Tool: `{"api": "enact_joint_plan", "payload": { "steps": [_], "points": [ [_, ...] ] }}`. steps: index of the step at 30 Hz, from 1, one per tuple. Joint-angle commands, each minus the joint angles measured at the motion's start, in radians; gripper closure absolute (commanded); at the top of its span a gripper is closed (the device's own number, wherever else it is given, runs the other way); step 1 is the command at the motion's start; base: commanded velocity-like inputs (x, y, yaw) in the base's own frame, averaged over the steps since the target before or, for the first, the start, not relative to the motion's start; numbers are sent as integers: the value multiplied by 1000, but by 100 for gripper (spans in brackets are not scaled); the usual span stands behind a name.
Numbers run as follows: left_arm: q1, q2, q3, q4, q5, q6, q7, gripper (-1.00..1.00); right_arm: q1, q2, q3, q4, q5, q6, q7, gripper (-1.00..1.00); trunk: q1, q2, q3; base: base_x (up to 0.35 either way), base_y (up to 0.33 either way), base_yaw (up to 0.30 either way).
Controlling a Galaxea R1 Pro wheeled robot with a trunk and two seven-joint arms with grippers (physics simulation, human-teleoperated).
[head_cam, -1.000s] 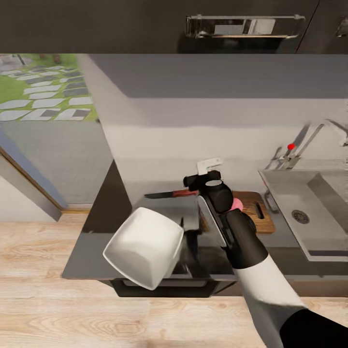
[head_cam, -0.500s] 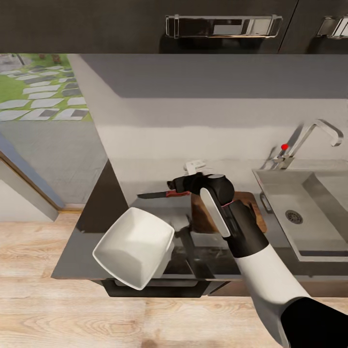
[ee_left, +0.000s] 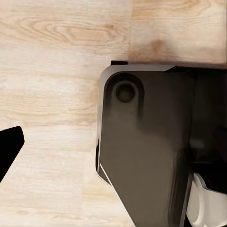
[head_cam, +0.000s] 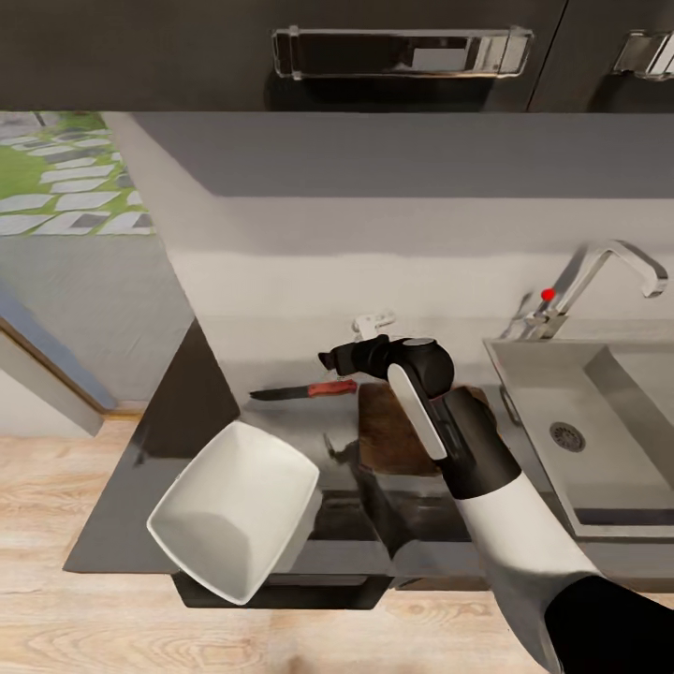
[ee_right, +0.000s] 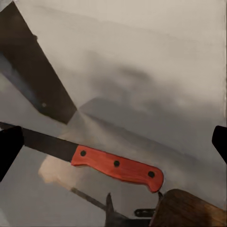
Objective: In the kitchen, take the Vidalia onion out of the sink, dice it on the chopping board with the paring knife, put the diced onion into the bowl on the countertop, then place both the paring knife and the chopping board into the sink.
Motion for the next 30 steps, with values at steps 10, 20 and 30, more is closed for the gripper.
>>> {"api": "enact_joint_plan", "payload": {
  "steps": [10,20,30],
  "points": [
    [1,0,1,0,4,-1,-2,-100,-1,-1,61,3,-6,4,91,-100,1,-2,-1,130,-41,0],
    [1,0,1,0,4,-1,-2,-100,-1,-37,119,4,-1,4,176,-100,1,-2,-1,4,-1,0],
    [0,0,1,13,4,-1,-2,-100,-1,-93,149,4,0,2,237,-100,1,-2,-1,0,0,0]
  ]
}}
